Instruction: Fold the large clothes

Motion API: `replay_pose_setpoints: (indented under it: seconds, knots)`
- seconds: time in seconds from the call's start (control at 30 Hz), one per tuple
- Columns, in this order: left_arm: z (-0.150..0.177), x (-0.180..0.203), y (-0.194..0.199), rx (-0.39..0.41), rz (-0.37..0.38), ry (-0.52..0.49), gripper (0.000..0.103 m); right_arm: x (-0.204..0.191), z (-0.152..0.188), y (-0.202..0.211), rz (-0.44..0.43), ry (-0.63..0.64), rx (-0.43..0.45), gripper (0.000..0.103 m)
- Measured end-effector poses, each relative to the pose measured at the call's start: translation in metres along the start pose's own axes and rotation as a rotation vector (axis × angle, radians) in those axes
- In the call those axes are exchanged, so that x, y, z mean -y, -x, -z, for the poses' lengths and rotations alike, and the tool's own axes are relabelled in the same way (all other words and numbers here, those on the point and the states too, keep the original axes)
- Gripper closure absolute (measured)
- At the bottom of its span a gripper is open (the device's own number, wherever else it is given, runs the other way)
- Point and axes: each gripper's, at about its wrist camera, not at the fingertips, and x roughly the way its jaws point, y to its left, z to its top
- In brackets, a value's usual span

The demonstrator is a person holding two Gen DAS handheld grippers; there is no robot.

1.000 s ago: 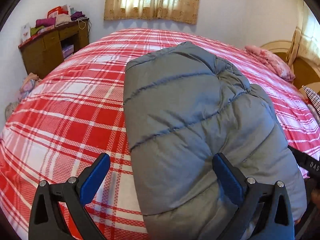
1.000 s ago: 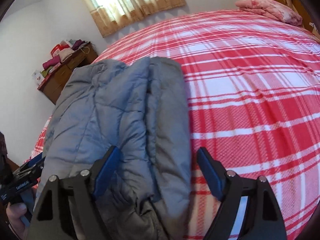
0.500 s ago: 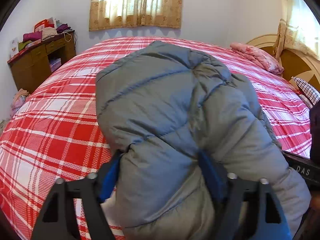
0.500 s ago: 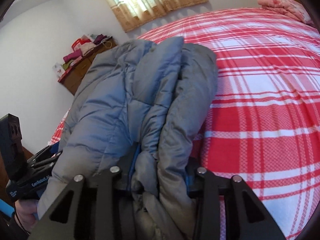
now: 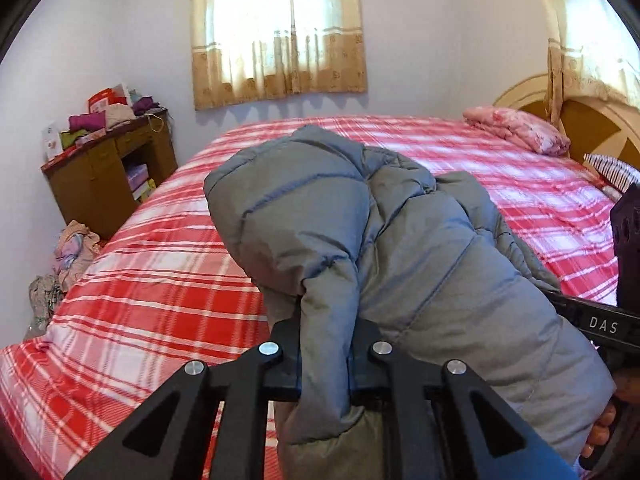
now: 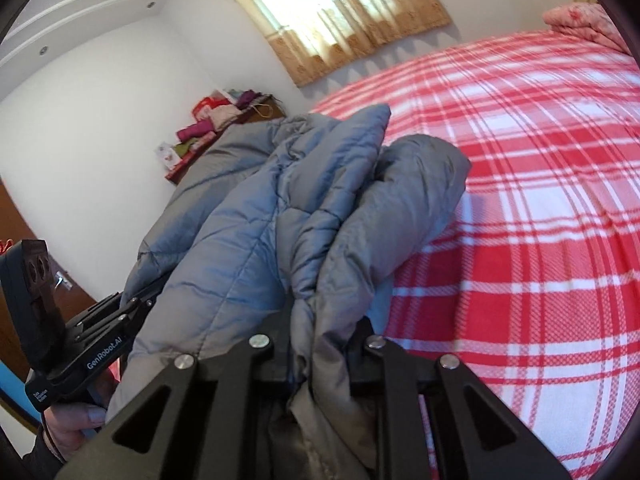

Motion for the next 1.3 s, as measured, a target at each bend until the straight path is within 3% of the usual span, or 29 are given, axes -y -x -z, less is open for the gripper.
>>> replay_pose_setpoints:
  seconds: [0.7,1.3]
  knots:
    - [0.014,-0.09,0.068,0.074,-0.162,0.102,0.092,-0.086,-0.019,-0.06,-0.153,0.187,-0.08,0.085]
    - [0.054,-0.13,0.078,0.049,-0.248,0.17,0.092,-0.116,-0.014,-0.114,-0.189,0.318,-0.188,0.085]
